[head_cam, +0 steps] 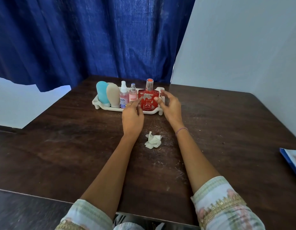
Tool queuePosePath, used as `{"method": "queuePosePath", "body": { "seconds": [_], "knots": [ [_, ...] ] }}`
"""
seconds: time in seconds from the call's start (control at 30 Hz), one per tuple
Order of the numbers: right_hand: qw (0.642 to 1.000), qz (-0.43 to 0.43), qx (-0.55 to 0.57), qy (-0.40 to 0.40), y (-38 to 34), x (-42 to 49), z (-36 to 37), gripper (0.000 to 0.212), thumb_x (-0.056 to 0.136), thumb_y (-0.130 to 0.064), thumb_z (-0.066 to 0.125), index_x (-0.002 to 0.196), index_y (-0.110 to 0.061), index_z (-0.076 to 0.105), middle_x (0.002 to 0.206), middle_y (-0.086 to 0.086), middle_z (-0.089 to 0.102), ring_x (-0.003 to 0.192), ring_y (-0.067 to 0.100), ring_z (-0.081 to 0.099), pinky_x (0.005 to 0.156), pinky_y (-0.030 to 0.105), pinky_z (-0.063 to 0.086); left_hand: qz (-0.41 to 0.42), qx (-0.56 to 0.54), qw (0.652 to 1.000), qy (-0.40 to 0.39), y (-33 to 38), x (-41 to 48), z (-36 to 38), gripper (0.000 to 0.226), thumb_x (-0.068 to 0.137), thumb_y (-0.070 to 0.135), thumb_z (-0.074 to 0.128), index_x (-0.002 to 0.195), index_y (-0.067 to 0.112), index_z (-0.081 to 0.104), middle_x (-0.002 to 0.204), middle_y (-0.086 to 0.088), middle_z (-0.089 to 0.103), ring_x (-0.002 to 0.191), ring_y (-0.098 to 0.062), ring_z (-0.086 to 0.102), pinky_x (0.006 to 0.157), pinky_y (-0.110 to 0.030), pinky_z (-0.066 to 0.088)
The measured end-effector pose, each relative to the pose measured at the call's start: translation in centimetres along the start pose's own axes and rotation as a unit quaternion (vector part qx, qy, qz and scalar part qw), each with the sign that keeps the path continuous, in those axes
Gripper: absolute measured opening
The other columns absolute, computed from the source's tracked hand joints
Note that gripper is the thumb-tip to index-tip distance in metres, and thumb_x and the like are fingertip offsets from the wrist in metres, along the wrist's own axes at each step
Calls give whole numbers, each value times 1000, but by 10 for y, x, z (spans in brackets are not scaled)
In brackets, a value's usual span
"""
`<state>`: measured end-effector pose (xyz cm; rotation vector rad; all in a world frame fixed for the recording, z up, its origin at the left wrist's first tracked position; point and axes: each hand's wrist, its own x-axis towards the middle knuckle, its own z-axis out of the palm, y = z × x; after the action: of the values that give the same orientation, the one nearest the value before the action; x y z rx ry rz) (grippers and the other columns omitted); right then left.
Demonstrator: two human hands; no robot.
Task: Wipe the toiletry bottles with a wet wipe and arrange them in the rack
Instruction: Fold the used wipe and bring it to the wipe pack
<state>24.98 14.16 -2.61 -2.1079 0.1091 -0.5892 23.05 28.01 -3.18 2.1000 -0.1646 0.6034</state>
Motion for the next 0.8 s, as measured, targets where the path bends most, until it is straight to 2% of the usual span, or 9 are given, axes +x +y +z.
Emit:
{"method": "queuePosePath", "body": {
  "seconds": [0.1,0.33,0.4,0.47,0.53,0.6,0.7,0.8],
  "knots": [
    [999,-20,-2,24,-6,-3,0,51,85,-44,62,127,-16,57,131,5,56,124,18,44,101,37,42,1,0,1000,1,-1,2,-2,36,96,8,50,132,14,55,123,-7,62,108,-16,58,99,-31,47],
    [998,-45,-29,35,-4,-30,-6,40,87,-39,61,120,-16,62,121,3,61,118,16,46,93,25,38,0,7,1000,-18,0,-8,-2,33,97,12,50,129,13,58,124,-6,63,110,-17,59,99,-32,47],
    [997,-56,-37,47,-7,-43,-12,33,88,-36,62,115,-17,65,117,2,63,114,15,48,92,25,40,-1,12,1000,-26,1,-14,-6,31,97,16,51,126,14,59,118,-6,65,100,-16,61,91,-30,50],
    [996,-60,-53,49,-10,-57,-19,24,88,-29,63,109,-18,68,111,1,64,109,15,51,89,24,41,-20,26,999,-43,2,-22,-13,26,96,22,53,118,15,64,106,-6,68,85,-11,59,77,-26,48],
    [996,-52,-65,27,-13,-71,-29,19,88,-22,64,104,-16,70,104,1,66,98,14,55,84,19,44,-36,46,997,-58,6,-31,-18,21,94,28,56,105,14,67,91,-4,68,75,-11,56,68,-25,42],
    [996,-28,-82,-30,-13,-84,-38,18,88,-21,64,103,-15,71,101,2,66,87,8,56,75,11,43,-45,65,993,-82,11,-39,-21,21,91,35,58,94,15,67,84,0,66,76,-13,58,68,-27,42],
    [983,7,-142,-114,-12,-104,-40,22,89,-27,64,103,-11,71,100,5,65,85,13,57,74,19,40,-68,101,985,-123,17,-54,-24,24,86,42,63,88,19,67,85,1,67,82,-15,60,71,-27,46],
    [982,3,-152,-115,-16,-117,-39,21,88,-27,64,100,-12,72,98,5,62,86,16,58,75,23,42,-84,120,980,-136,21,-68,-27,24,84,43,66,90,20,66,89,-1,68,87,-19,63,72,-28,47]
  ]
}}
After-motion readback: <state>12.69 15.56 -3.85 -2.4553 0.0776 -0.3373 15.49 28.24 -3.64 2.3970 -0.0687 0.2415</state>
